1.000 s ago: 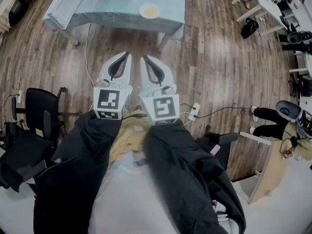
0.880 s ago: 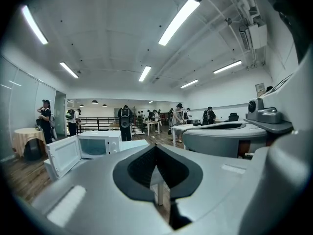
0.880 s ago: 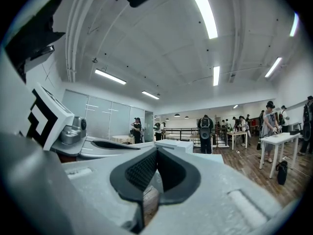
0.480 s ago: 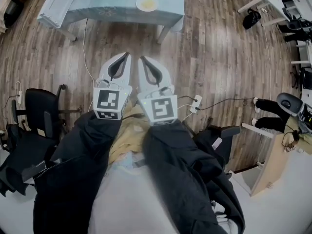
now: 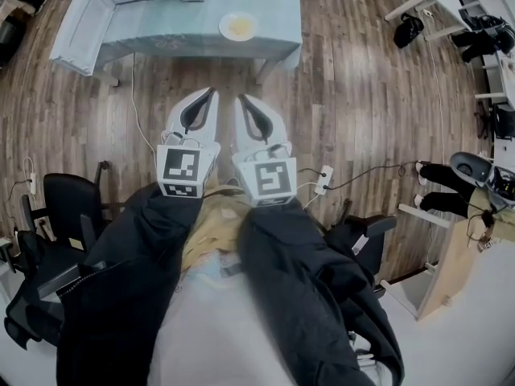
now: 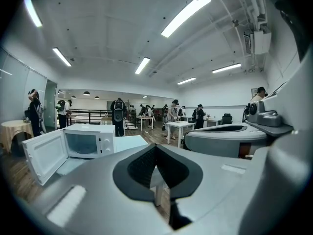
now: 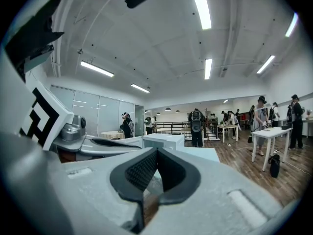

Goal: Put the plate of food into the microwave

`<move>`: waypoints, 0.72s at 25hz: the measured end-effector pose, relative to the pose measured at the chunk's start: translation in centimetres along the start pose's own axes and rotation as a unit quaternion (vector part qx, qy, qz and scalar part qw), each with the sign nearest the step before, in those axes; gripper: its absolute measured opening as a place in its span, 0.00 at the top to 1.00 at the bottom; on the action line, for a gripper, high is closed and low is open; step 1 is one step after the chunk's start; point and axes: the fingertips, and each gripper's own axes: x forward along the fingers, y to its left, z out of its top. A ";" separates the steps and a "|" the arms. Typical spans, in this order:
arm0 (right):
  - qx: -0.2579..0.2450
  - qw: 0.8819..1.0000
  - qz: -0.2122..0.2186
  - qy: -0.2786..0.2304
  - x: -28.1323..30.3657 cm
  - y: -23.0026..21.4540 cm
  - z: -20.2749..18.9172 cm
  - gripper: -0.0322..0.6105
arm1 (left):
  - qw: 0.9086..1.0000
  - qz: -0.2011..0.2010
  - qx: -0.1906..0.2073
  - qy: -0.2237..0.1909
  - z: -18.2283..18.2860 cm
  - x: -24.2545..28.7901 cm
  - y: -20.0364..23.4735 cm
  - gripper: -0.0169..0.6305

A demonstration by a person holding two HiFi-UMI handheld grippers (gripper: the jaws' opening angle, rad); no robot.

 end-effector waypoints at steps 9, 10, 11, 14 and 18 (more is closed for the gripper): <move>0.000 1.000 -0.002 0.021 10.0 -0.2 0.5 0.96 | 1.000 -0.006 -0.018 0.009 0.9 5.6 8.1 0.98; 0.000 1.000 -0.002 0.024 10.7 -0.3 0.4 0.96 | 1.000 -0.007 -0.021 0.009 0.9 6.0 8.6 0.98; 0.000 1.000 -0.003 0.027 11.4 -0.3 0.3 0.96 | 1.000 -0.009 -0.022 0.008 0.9 6.4 9.2 0.98; 0.000 0.999 -0.005 0.035 13.5 -0.2 0.1 0.96 | 1.000 -0.010 -0.021 0.010 0.9 7.5 11.1 0.98; -0.001 0.999 -0.001 0.041 16.1 0.2 0.1 0.96 | 0.999 -0.008 -0.035 0.013 1.2 8.7 13.4 0.98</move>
